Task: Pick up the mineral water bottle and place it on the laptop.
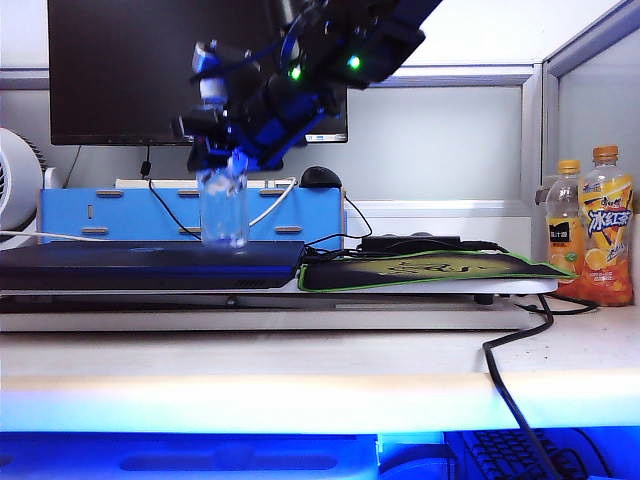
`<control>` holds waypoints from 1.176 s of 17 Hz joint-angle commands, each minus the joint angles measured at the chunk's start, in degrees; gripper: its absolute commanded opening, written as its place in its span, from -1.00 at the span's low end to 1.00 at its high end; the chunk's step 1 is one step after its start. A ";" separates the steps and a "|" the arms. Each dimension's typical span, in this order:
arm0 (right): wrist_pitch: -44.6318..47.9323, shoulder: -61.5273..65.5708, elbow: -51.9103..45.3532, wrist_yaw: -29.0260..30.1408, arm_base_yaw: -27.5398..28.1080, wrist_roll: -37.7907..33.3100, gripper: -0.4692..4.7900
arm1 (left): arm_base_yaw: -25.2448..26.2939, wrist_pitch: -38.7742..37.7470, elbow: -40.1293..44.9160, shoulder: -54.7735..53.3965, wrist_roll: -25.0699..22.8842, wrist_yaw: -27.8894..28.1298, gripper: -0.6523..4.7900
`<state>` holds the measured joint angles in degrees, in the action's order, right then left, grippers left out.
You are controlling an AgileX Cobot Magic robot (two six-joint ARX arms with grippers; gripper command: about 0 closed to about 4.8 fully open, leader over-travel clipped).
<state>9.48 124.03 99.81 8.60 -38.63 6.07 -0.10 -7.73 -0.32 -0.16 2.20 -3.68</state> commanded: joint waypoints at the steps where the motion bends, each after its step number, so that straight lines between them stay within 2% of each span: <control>1: 2.73 0.13 0.68 -0.17 -0.37 0.20 -0.84 | 0.02 0.50 -0.09 0.11 -0.04 -0.20 -0.77; 7: 2.34 1.33 0.66 -0.17 -0.37 0.20 -0.84 | 0.02 0.48 -0.09 0.11 -0.04 -0.17 -0.77; 8: 2.73 1.33 0.66 -0.15 -0.37 0.20 -0.79 | 0.02 0.48 -0.09 0.11 -0.04 -0.17 -0.77; 10: 3.30 1.33 0.68 -0.15 -0.37 0.22 -0.19 | 0.02 0.48 -0.09 0.11 -0.04 -0.20 -0.77; 11: 3.37 1.33 0.68 -0.15 -0.42 0.20 -0.11 | 0.02 0.48 -0.09 0.11 -0.04 -0.17 -0.77; 13: 3.74 1.33 0.68 -0.15 -0.48 0.20 -0.10 | 0.02 0.48 -0.09 0.11 -0.04 -0.17 -0.77; 14: 4.26 1.33 0.68 -0.17 -0.48 0.20 -0.02 | 0.02 0.48 -0.09 0.11 -0.04 -0.17 -0.77; 17: 4.46 1.33 0.68 -0.17 -0.48 0.20 0.00 | 0.02 0.48 -0.09 0.11 -0.04 -0.17 -0.77; 19: 4.66 1.31 0.68 -0.48 -0.48 0.20 0.58 | 0.02 0.48 -0.09 0.11 -0.04 -0.20 -0.77; 20: 4.79 1.31 0.68 -1.55 -0.48 0.20 0.73 | 0.02 0.48 -0.09 0.11 -0.04 -0.17 -0.77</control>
<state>12.67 125.56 100.09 7.92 -39.00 6.20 -0.10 -7.70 -0.32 -0.16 2.20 -3.66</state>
